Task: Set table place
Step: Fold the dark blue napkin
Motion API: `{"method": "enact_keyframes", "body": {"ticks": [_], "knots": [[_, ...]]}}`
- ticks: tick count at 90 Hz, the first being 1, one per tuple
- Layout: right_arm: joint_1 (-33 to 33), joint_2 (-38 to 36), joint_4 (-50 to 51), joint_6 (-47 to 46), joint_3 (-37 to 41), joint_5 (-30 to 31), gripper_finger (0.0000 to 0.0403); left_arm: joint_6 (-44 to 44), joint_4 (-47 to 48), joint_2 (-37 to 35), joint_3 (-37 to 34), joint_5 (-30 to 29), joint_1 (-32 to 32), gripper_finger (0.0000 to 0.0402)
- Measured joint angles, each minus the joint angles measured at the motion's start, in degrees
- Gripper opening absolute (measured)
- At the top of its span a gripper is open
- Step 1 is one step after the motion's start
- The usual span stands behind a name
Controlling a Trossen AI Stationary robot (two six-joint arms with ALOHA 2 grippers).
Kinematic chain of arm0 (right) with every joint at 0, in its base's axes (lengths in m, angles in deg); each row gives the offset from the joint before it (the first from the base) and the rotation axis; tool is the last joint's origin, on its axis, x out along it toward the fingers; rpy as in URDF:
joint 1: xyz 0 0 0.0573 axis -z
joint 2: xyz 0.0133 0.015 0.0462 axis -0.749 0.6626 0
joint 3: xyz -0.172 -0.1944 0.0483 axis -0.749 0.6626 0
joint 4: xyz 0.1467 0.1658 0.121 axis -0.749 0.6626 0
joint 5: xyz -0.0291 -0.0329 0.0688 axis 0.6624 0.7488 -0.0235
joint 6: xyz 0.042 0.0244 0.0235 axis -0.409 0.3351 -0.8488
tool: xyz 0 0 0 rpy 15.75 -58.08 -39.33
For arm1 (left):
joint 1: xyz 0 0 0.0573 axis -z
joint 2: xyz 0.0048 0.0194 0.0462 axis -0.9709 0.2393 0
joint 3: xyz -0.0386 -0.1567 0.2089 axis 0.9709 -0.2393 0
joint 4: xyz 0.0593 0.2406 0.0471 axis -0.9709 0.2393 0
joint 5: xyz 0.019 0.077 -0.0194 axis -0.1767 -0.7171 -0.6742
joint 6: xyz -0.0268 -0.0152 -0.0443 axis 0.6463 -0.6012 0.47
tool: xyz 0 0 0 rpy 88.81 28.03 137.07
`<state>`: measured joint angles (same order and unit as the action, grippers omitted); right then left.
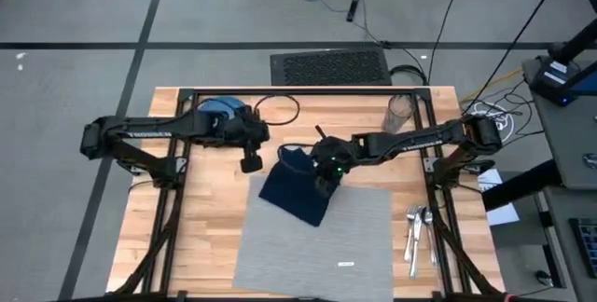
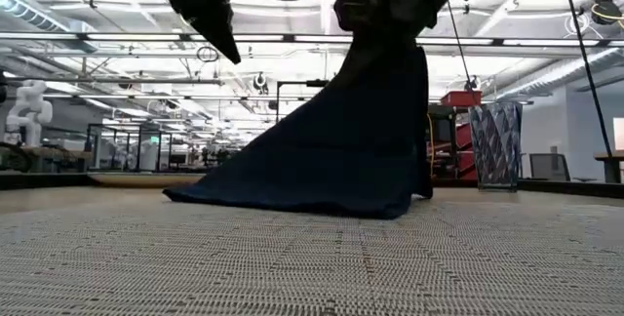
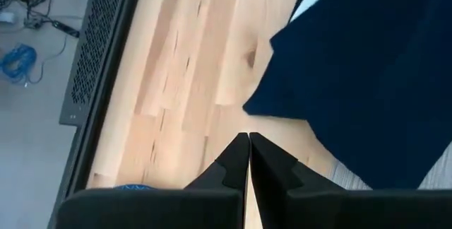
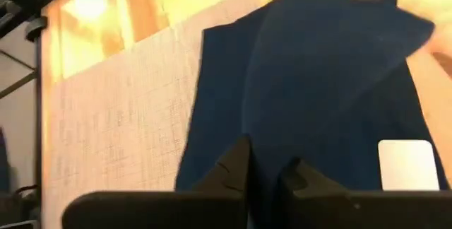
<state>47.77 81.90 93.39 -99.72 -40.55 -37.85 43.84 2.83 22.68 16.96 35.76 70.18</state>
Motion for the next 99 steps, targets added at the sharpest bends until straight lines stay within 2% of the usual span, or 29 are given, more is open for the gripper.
{"method": "enact_keyframes", "body": {"ticks": [30,50,65,79,90,99], "knots": [[-2.2,0.0,15.4,5.9,-18.9,-0.3,0.0000,0.0,-0.5,2.8,0.0,-0.1,0.0,0.0000],[-5.7,-0.1,17.3,5.4,-27.5,-4.2,0.0000,0.0,-0.5,2.9,0.0,-0.1,0.0,0.0000],[-7.3,-0.1,21.2,3.4,-28.6,-10.0,0.0000,0.1,-0.5,2.9,0.0,-0.1,0.0,0.0000],[-9.4,-0.1,30.1,5.1,-28.3,-16.4,0.0000,2.1,-0.5,2.9,0.0,-0.1,0.0,0.0000],[-9.9,-0.1,33.5,9.0,-24.4,-17.0,0.0000,3.0,-1.2,2.9,0.0,0.2,0.0,0.0000],[-9.6,0.0,30.1,9.2,-19.0,-18.2,0.0000,3.1,-4.3,3.4,0.0,4.5,0.2,0.0000]]}}
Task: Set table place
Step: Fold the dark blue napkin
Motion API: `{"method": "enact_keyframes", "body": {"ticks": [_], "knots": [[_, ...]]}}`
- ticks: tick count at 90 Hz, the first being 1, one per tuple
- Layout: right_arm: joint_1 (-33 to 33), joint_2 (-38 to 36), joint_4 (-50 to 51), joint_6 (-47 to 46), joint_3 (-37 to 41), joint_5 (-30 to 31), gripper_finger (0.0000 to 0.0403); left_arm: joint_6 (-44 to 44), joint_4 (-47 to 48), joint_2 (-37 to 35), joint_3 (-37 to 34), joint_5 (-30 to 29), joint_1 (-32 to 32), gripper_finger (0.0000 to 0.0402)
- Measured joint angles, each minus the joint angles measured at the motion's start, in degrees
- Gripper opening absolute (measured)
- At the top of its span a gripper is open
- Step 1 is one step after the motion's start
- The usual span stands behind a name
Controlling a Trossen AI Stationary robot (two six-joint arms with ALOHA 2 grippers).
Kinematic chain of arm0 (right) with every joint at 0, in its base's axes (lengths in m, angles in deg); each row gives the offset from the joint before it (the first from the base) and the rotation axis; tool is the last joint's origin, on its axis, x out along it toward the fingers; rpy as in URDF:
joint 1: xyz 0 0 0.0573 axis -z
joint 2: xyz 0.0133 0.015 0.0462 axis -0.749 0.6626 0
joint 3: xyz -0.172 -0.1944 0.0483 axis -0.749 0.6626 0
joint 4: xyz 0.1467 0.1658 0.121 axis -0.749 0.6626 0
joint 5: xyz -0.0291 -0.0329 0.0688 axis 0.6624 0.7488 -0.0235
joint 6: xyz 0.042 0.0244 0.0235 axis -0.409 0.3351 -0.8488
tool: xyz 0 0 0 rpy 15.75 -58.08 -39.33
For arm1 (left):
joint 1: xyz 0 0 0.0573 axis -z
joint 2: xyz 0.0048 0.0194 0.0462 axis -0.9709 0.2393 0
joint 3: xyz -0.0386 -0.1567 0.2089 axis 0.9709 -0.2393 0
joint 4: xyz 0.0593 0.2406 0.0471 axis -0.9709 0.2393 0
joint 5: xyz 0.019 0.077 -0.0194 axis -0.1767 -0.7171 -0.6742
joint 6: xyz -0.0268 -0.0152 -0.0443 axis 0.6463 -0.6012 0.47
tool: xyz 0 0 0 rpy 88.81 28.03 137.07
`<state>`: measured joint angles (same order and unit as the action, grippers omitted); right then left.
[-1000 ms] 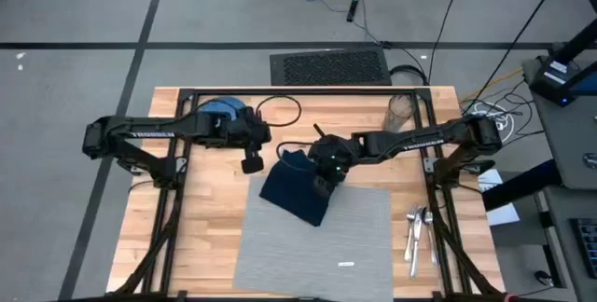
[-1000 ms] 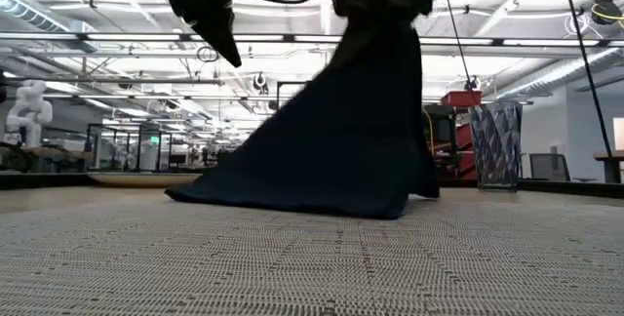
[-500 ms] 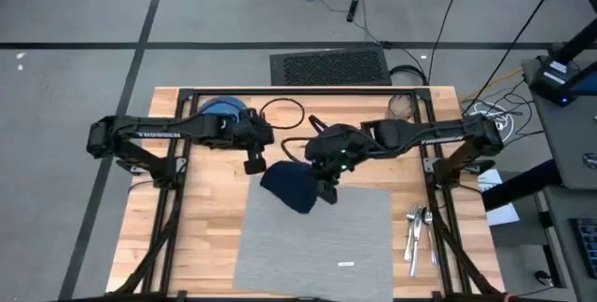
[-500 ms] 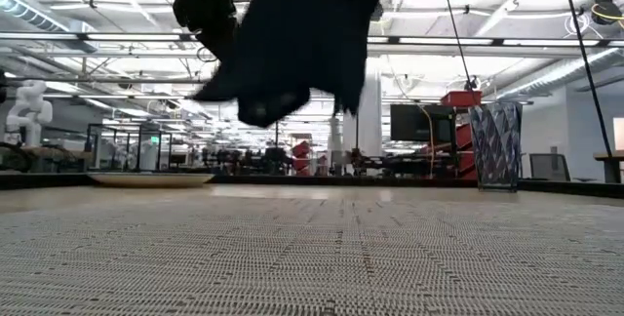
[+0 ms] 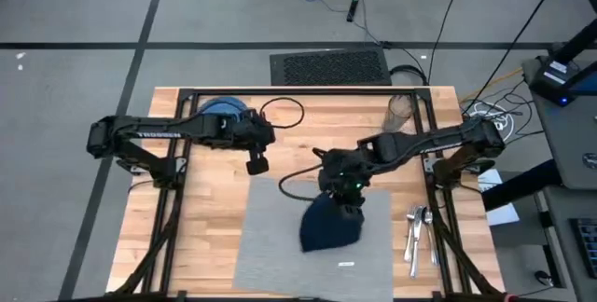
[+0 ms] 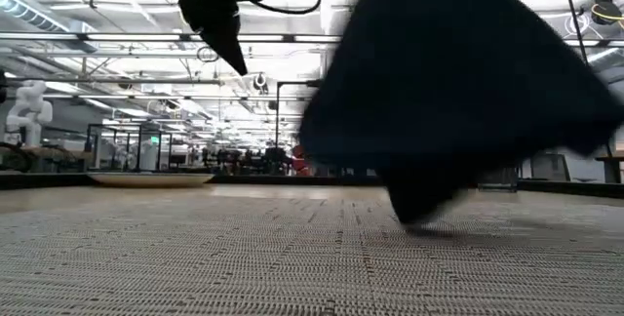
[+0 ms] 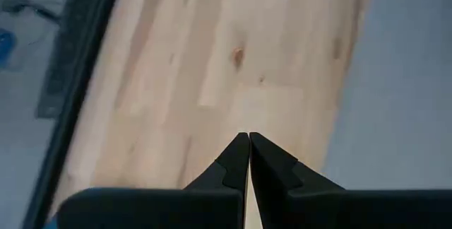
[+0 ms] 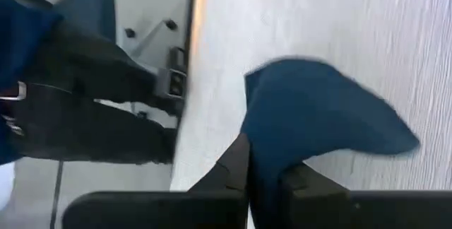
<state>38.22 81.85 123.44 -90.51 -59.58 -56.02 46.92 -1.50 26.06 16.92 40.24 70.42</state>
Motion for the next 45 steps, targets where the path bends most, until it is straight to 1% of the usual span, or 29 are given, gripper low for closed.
{"method": "enact_keyframes", "body": {"ticks": [7,14,23,28,32,36,45], "knots": [[-0.3,0.1,-3.9,-0.2,2.8,-0.9,0.0000,-0.1,-4.7,0.7,0.0,5.4,0.9,0.0000],[-0.9,0.1,-6.0,-0.8,3.8,-1.7,0.0000,-1.3,-13.6,2.4,0.0,9.7,2.0,0.0000],[-1.2,0.1,-5.1,0.1,2.9,-3.3,0.0000,-6.2,-24.7,6.1,0.0,10.3,3.3,0.0000],[-1.4,0.1,-3.6,1.1,2.0,-4.8,0.0000,-7.8,-30.5,8.6,0.0,10.3,3.5,0.0000],[-1.7,0.1,-1.8,2.2,1.2,-5.8,0.0000,-8.2,-35.8,10.9,0.0,11.4,3.5,0.0000],[-2.4,0.0,0.1,2.9,0.5,-6.5,0.0000,-9.3,-40.5,13.1,0.0,14.3,3.5,0.0000],[-3.4,0.0,4.2,3.7,-0.6,-7.6,0.0000,-10.0,-50.1,17.3,0.0,23.6,3.6,0.0000]]}}
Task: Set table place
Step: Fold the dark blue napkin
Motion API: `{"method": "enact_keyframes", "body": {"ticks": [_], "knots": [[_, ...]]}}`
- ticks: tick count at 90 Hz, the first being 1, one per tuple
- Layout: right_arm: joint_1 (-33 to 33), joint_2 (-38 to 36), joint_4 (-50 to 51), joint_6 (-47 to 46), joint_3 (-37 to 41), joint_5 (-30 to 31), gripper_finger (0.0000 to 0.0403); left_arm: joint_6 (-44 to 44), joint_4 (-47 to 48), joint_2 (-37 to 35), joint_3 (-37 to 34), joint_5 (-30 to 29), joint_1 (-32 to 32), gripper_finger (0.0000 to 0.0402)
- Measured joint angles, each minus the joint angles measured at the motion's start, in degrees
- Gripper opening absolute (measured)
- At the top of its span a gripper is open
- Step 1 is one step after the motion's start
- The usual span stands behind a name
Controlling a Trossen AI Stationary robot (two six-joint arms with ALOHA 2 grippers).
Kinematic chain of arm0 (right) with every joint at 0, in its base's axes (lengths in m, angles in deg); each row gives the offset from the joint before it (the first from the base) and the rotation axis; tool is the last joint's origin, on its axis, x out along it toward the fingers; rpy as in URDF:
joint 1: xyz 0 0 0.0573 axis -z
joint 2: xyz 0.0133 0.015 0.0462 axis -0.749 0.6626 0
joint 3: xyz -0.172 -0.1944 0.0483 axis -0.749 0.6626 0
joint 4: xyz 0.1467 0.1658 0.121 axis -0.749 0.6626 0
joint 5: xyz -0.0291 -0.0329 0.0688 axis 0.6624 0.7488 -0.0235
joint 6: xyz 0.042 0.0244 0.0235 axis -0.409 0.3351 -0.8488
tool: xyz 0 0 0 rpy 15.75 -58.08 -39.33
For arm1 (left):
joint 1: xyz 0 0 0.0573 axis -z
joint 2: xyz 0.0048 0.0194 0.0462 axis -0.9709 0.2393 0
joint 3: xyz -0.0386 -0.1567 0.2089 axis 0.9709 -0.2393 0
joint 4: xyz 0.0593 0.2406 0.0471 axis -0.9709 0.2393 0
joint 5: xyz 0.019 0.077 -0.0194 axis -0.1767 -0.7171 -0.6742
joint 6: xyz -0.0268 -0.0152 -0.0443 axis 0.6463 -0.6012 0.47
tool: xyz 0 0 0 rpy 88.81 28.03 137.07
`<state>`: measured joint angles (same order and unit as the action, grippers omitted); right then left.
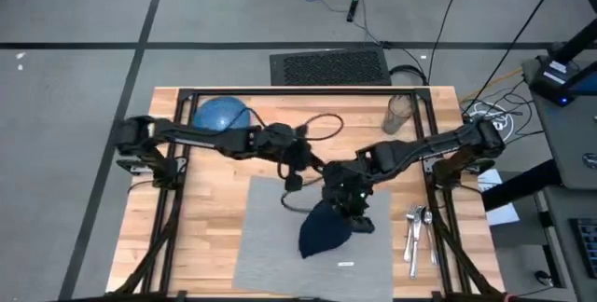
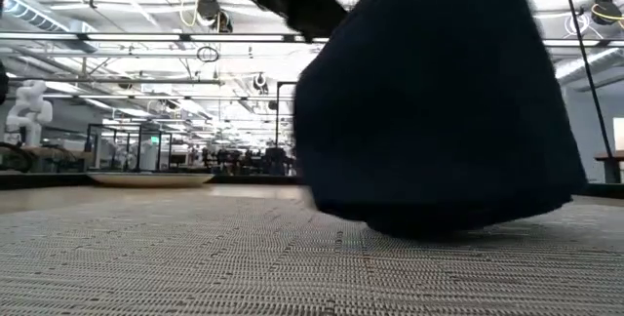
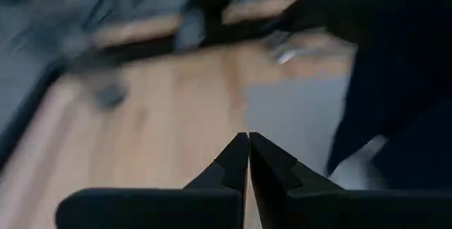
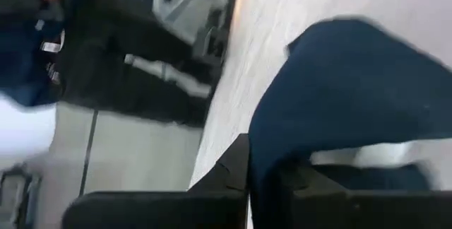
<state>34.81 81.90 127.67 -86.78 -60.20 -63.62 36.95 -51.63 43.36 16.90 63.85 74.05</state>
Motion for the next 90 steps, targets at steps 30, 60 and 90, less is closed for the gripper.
{"method": "enact_keyframes", "body": {"ticks": [30,60,90], "knots": [[-0.2,0.0,0.6,2.0,-0.1,6.7,0.0000,6.6,-9.2,3.0,0.3,13.0,2.3,0.0000],[1.7,0.0,-0.9,5.1,-0.1,9.8,0.0000,11.4,-5.2,3.0,0.3,14.4,4.9,0.0015],[1.1,0.0,-1.7,4.4,-0.1,9.3,0.0000,11.4,-3.9,2.9,0.3,14.3,4.0,0.0131]]}}
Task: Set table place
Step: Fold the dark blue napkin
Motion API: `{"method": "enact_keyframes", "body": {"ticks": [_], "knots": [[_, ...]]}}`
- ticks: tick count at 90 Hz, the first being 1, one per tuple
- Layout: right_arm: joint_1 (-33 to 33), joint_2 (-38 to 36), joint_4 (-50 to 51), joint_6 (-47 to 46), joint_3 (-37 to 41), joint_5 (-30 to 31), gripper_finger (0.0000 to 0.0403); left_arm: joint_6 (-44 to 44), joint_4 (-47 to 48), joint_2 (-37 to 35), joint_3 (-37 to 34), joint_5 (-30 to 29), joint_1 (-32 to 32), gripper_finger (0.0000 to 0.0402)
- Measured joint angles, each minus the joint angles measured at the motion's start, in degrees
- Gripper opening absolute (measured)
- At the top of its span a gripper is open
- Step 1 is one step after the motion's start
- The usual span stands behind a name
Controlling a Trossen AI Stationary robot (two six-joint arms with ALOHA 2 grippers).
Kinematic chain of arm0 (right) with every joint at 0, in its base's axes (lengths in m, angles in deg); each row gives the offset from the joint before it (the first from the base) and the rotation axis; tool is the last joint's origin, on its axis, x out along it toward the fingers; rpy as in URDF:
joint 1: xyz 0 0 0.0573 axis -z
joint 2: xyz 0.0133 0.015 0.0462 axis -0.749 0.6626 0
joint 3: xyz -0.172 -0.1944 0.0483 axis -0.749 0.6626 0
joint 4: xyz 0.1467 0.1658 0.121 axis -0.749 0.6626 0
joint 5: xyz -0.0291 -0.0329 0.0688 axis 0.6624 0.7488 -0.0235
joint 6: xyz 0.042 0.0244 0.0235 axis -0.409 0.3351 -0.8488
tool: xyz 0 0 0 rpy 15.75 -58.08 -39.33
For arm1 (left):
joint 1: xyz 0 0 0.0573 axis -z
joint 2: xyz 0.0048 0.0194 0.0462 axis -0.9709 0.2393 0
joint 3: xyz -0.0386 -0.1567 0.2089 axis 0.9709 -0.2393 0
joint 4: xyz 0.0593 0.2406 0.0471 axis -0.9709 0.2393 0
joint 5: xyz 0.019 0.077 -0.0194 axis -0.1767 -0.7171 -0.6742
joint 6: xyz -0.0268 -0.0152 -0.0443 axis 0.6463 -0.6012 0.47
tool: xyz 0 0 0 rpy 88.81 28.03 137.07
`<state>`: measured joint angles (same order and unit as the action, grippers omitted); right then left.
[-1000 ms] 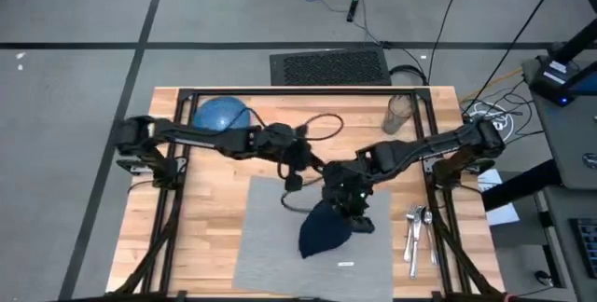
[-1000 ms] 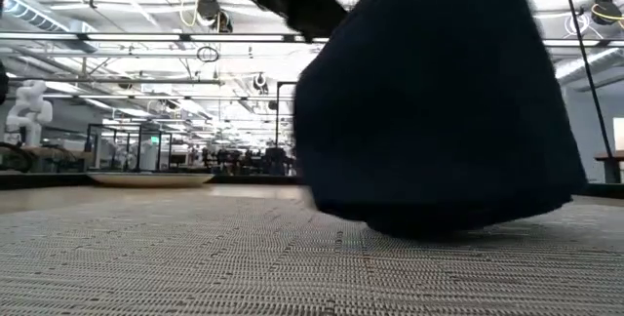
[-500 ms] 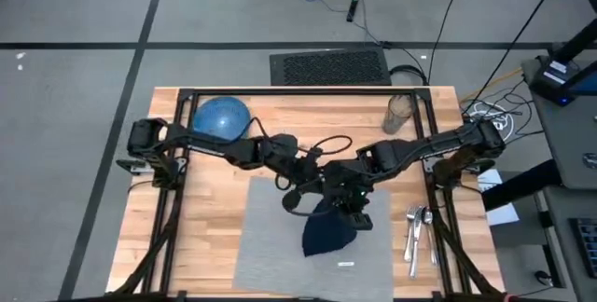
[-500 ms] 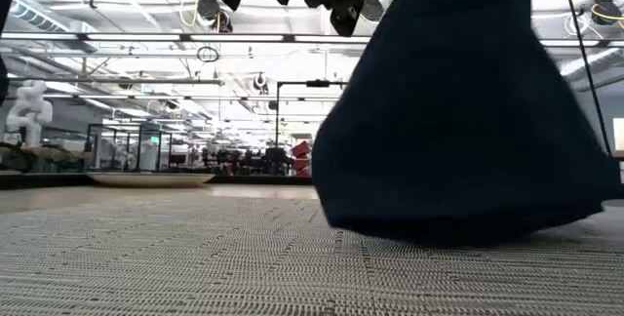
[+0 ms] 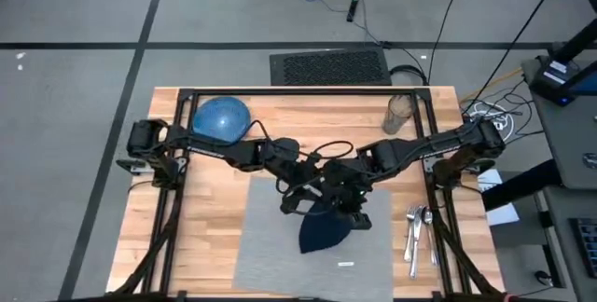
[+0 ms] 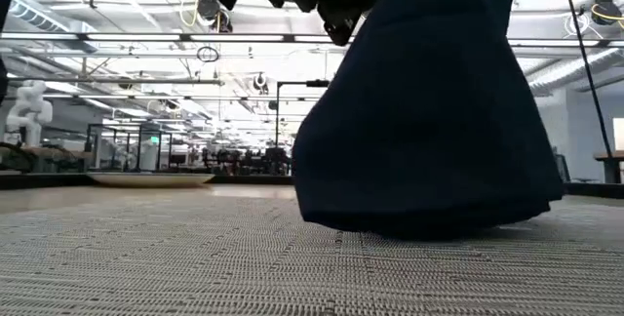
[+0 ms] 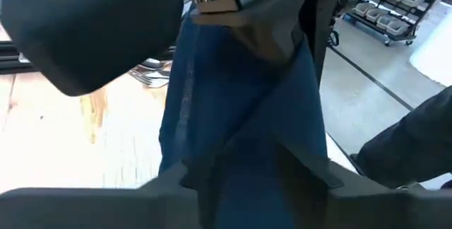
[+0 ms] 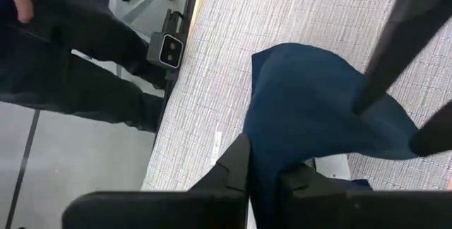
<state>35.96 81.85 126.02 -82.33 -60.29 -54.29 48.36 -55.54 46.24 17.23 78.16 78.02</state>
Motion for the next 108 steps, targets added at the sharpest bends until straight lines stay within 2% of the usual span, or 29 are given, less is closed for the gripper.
{"method": "enact_keyframes", "body": {"ticks": [19,35,50,80,96,108], "knots": [[-0.2,0.0,-3.0,-0.5,0.0,0.1,0.0000,-0.1,-0.7,-0.1,0.1,0.4,0.5,0.0185],[-0.2,0.0,-4.4,-0.5,0.0,1.1,0.0000,-0.2,-2.1,-0.1,0.1,2.9,0.7,0.0189],[-0.1,0.0,-3.9,-0.7,0.0,1.3,0.0000,-0.1,-1.9,-0.1,0.1,7.8,0.9,0.0189],[0.3,0.0,-3.5,-0.9,0.0,2.0,0.0000,0.0,7.4,-0.2,0.2,12.4,2.1,0.0142],[0.6,0.0,-3.5,-0.7,0.0,3.1,0.0000,0.0,9.2,0.1,0.2,12.2,2.7,0.0128],[0.6,0.0,-3.5,-0.6,0.0,3.1,0.0000,-0.3,13.8,0.6,0.2,9.9,2.7,0.0128]]}}
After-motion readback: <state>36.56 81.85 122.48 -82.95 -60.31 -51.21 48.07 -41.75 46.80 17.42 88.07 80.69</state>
